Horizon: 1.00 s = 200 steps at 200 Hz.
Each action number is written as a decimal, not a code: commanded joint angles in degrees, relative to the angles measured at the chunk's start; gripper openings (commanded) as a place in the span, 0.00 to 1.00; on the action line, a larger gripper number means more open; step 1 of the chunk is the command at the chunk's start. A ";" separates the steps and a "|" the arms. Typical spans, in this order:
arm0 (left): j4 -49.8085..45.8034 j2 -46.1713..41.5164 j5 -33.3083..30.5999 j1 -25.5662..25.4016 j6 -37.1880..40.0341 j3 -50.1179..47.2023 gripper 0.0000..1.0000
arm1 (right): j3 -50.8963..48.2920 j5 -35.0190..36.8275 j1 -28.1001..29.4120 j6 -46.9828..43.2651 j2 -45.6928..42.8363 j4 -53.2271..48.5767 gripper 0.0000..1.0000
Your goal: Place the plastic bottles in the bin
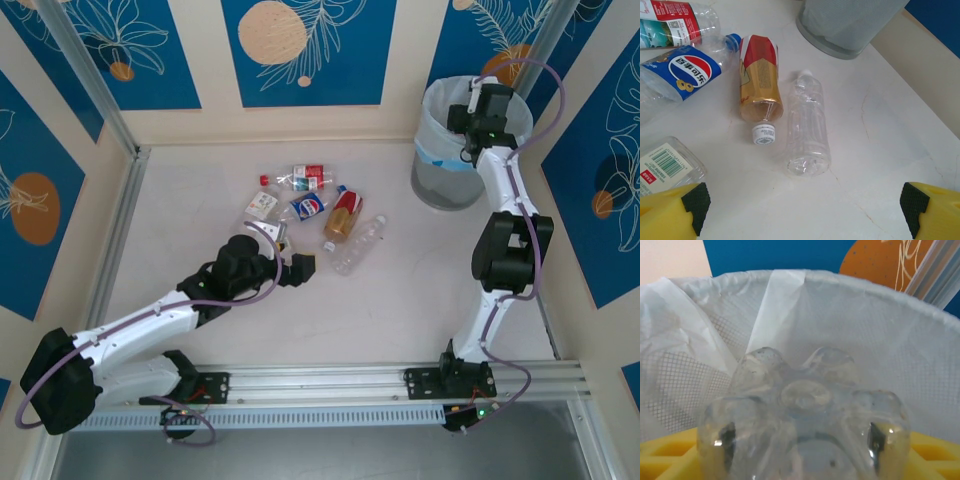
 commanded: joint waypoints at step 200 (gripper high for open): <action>-7.67 0.69 -12.60 -0.07 -7.19 1.98 0.99 | -11.47 -11.71 5.80 15.13 -24.02 4.83 0.99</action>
